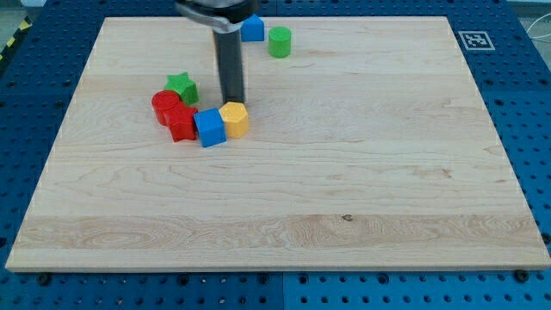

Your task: Slide green star towards yellow heart

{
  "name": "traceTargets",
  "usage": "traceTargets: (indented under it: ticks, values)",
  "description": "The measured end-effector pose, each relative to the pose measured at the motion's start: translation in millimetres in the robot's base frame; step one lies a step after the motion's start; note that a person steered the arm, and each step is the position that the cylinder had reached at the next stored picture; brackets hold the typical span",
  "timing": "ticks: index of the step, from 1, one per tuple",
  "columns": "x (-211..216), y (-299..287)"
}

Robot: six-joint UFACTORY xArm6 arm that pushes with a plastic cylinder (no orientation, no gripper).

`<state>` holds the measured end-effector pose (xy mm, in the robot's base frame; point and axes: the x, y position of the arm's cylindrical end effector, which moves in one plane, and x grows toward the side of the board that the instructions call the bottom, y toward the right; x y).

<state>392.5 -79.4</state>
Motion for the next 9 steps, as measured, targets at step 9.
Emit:
traceTargets:
  ticks: [9]
  values:
    - [-66.4,-88.5]
